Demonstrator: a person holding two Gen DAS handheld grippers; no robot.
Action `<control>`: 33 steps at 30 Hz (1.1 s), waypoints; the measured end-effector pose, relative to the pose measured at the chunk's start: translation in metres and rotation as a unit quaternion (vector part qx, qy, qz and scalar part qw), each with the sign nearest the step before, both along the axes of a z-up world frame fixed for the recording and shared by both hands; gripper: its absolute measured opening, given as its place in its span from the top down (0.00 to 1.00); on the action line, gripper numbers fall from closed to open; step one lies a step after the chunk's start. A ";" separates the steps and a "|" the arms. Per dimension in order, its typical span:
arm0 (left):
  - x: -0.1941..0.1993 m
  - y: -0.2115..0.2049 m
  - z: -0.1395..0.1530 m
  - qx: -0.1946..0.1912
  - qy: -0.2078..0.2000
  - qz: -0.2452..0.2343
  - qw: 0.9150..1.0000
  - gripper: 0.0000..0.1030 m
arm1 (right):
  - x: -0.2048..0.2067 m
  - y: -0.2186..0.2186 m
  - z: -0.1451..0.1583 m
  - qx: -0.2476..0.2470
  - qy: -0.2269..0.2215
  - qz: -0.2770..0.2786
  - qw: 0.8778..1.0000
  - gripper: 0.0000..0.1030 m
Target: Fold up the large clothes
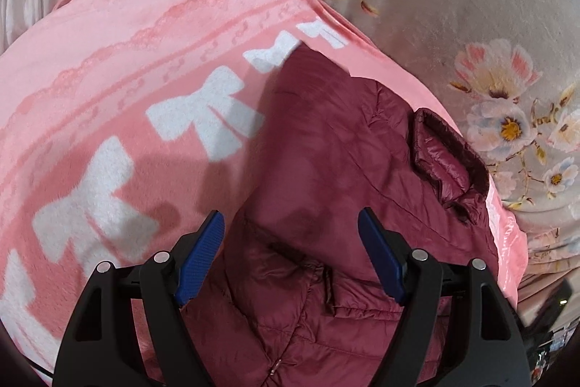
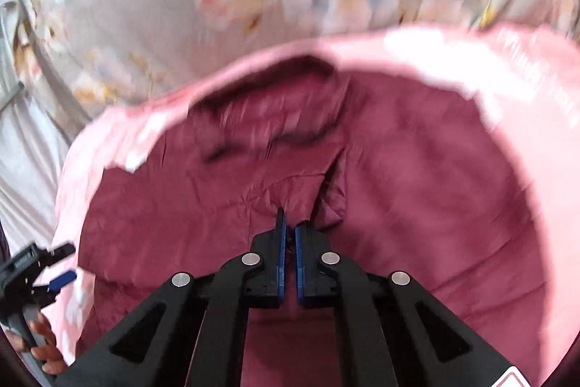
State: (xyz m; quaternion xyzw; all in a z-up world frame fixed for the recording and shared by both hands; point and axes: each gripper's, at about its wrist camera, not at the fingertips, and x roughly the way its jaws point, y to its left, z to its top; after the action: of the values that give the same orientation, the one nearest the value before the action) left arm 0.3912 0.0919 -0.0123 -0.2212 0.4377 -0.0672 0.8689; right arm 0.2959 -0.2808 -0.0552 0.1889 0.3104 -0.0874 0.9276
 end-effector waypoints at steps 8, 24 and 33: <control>0.013 -0.023 -0.003 -0.002 0.016 -0.013 1.000 0.29 | -0.018 -0.043 0.015 -0.064 0.006 -0.056 0.996 0.97; 0.044 -0.060 -0.049 0.177 0.040 0.024 0.983 0.46 | -0.013 -0.052 -0.059 -0.059 0.092 -0.043 0.993 0.97; 0.032 -0.080 -0.058 0.253 0.001 0.025 0.967 0.46 | -0.005 -0.047 -0.069 -0.076 0.116 -0.037 0.990 0.97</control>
State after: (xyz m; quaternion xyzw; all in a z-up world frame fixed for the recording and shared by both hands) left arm 0.4230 0.0123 -0.0700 -0.0048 0.4355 0.0673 0.8977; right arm 0.2909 -0.3279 -0.1238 0.1177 0.4010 -0.1660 0.8932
